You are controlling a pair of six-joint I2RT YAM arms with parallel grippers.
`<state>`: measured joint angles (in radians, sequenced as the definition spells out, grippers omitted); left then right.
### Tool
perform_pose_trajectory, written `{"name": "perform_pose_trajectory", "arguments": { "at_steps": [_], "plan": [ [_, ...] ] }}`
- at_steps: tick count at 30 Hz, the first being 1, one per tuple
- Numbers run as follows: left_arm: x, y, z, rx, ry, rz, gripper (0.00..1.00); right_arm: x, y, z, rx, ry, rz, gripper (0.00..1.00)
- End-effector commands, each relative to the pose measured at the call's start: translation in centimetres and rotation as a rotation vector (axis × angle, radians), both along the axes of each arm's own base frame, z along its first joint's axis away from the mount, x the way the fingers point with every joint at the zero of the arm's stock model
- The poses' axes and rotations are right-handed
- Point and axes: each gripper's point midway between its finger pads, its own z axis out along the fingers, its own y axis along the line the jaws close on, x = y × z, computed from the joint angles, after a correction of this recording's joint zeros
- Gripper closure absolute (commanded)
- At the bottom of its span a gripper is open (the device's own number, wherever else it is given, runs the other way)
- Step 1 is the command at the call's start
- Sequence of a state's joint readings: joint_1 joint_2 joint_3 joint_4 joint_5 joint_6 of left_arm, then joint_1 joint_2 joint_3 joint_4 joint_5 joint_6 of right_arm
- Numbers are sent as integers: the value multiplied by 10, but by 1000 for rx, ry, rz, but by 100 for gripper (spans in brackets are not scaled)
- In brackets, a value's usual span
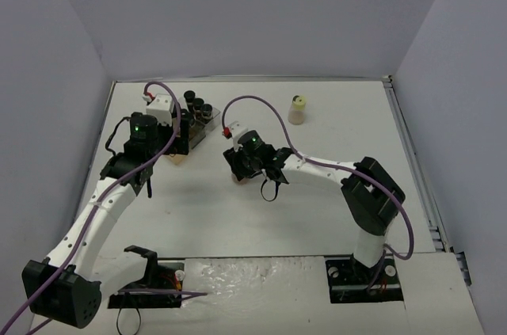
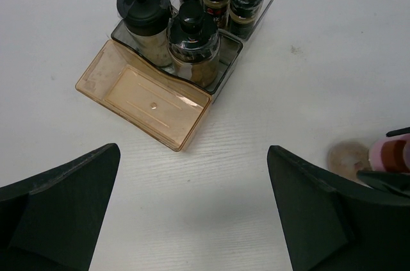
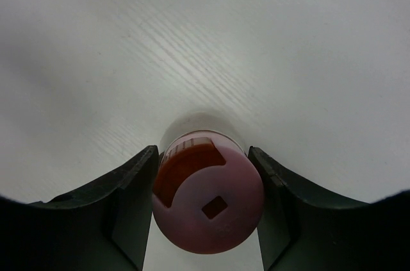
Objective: Organize the condiment bottles
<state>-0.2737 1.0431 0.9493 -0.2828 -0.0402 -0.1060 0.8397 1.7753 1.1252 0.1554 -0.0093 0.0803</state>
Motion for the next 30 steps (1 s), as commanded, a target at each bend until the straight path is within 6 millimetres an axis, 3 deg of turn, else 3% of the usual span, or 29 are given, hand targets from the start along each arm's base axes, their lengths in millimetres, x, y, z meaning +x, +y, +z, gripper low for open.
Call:
{"name": "perform_pose_trajectory", "arguments": {
  "at_steps": [1, 4, 8, 13, 14, 17, 22, 24, 27, 30],
  "plan": [
    [8, -4, 29, -43, -104, -7, 3, 8, 20, 11, 11, -49, 10, 57],
    [7, -6, 28, -53, -104, -12, 3, 4, 24, 18, 19, -57, 16, 34],
    [7, -10, 28, -72, -100, -24, 3, 2, 20, 49, 49, -101, 13, 15],
    [8, -25, 26, -144, -84, -56, 3, -1, -7, 100, 89, -193, -55, 3],
    [7, -29, 26, -157, -78, -64, 3, 1, -12, 101, 79, -200, -73, 2],
    [6, -50, 25, -201, -50, -109, 3, 1, -60, 131, 94, -258, -186, 0],
    [-2, -103, 14, -233, 6, -202, 3, 8, -158, 159, 167, -308, -479, 0],
    [-5, -123, 10, -237, 18, -228, 3, 6, -189, 162, 180, -331, -574, 0],
    [-3, -146, -11, -216, 59, -226, 3, 0, -218, 160, 202, -343, -646, 0],
    [1, -161, -31, -174, 102, -207, 3, -5, -232, 164, 240, -354, -678, 0]
  ]
}}
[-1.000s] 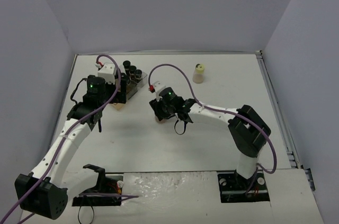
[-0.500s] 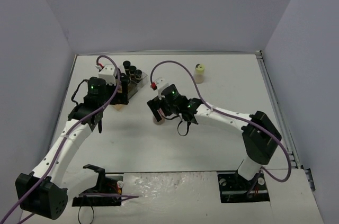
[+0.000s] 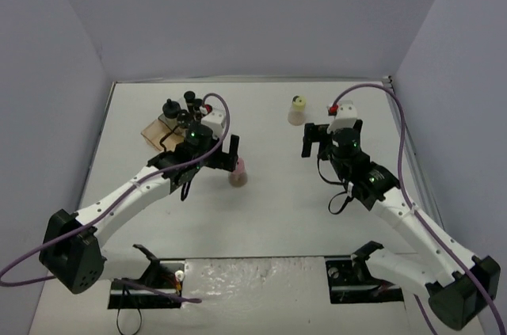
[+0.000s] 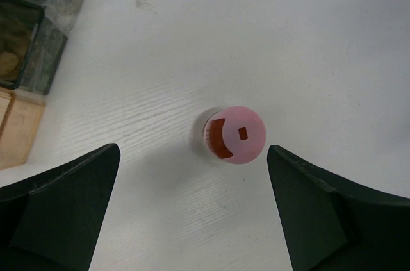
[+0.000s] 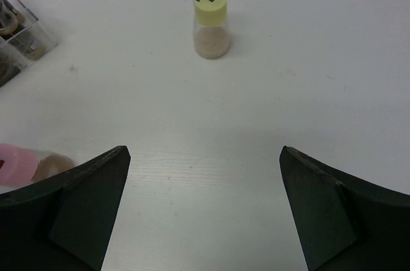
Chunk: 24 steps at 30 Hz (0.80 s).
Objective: Organize the condiment bottles
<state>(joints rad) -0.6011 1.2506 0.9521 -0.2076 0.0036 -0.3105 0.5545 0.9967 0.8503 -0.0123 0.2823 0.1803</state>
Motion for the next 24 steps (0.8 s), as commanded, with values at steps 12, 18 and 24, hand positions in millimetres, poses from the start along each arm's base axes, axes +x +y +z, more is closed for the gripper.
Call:
{"name": "perform_pose_trajectory", "arguments": {
  "at_steps": [12, 18, 24],
  "plan": [
    [27, -56, -37, 57, 65, 95, 6, -11, -24, -10, 84, -9, -81, 0],
    [23, -55, -55, 76, 114, 118, 21, -13, -24, -15, 90, 0, -79, 0],
    [19, -49, -44, 73, 107, 135, 51, -15, -25, -18, 91, 5, -78, 0]
  ]
}}
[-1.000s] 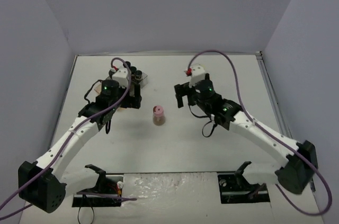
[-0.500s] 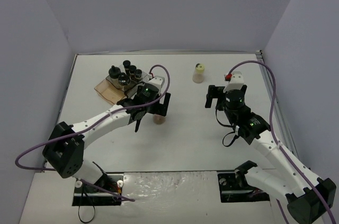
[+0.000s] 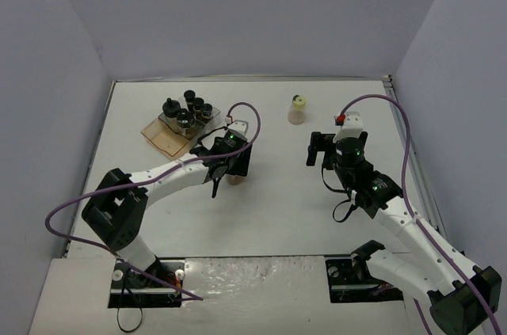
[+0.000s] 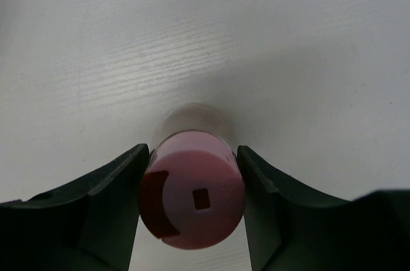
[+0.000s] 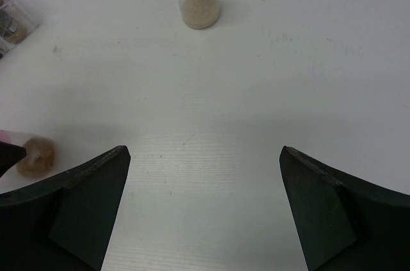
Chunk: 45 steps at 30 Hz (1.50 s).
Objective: Organize the condiment bottles
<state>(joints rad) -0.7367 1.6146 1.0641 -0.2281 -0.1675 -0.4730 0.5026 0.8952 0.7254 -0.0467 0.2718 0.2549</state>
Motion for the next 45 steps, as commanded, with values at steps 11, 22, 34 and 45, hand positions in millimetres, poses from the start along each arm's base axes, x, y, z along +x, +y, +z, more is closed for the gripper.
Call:
{"name": "perform_pose_trajectory", "arguments": {
  "at_steps": [11, 22, 34, 45],
  "plan": [
    [38, 107, 124, -21, -206, 239, 76, 4, -1, 18, 47, -69, -10, 0],
    [81, 237, 165, -19, -290, 518, 77, 6, 1, 15, 38, -62, 1, 0],
    [145, 265, 131, -53, -296, 560, 78, 5, 1, 8, 29, -48, 7, 0],
    [170, 271, 102, -15, -281, 571, 77, 4, 2, 1, 25, -30, 18, 0]
  ]
}}
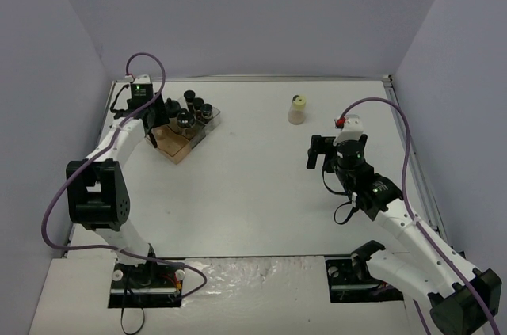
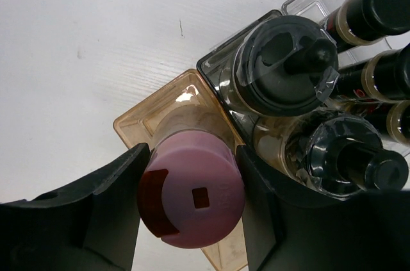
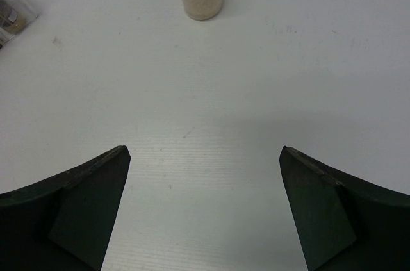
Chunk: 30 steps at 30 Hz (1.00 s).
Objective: Organize the condiment bottles
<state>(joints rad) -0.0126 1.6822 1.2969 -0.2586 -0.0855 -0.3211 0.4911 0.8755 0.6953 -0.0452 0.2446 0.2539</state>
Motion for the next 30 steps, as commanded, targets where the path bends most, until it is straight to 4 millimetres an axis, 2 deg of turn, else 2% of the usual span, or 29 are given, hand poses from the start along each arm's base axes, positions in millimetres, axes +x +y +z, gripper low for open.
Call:
{"name": "perform_pose_trajectory", "arguments": {
  "at_steps": [1, 7, 12, 19, 22, 26, 30],
  "plan": [
    [32, 8, 42, 29, -162, 12, 76, 8, 4, 9, 21, -41, 7, 0],
    [36, 12, 25, 46, -132, 23, 68, 8, 6, 3, 18, -25, 14, 0],
    [35, 17, 15, 67, -107, 40, 55, 9, 7, -3, 19, -14, 17, 0],
    [31, 21, 14, 81, -95, 59, 33, 11, 9, -5, 18, -9, 19, 0],
    [28, 22, 17, 82, -88, 67, 19, 11, 12, -5, 28, -9, 27, 0],
    [23, 22, 26, 82, -83, 73, 9, 15, 12, 0, 30, -22, 23, 0],
    [5, 19, 58, 53, -113, 81, 6, 30, 18, 4, 11, -12, 38, 0]
  ]
}}
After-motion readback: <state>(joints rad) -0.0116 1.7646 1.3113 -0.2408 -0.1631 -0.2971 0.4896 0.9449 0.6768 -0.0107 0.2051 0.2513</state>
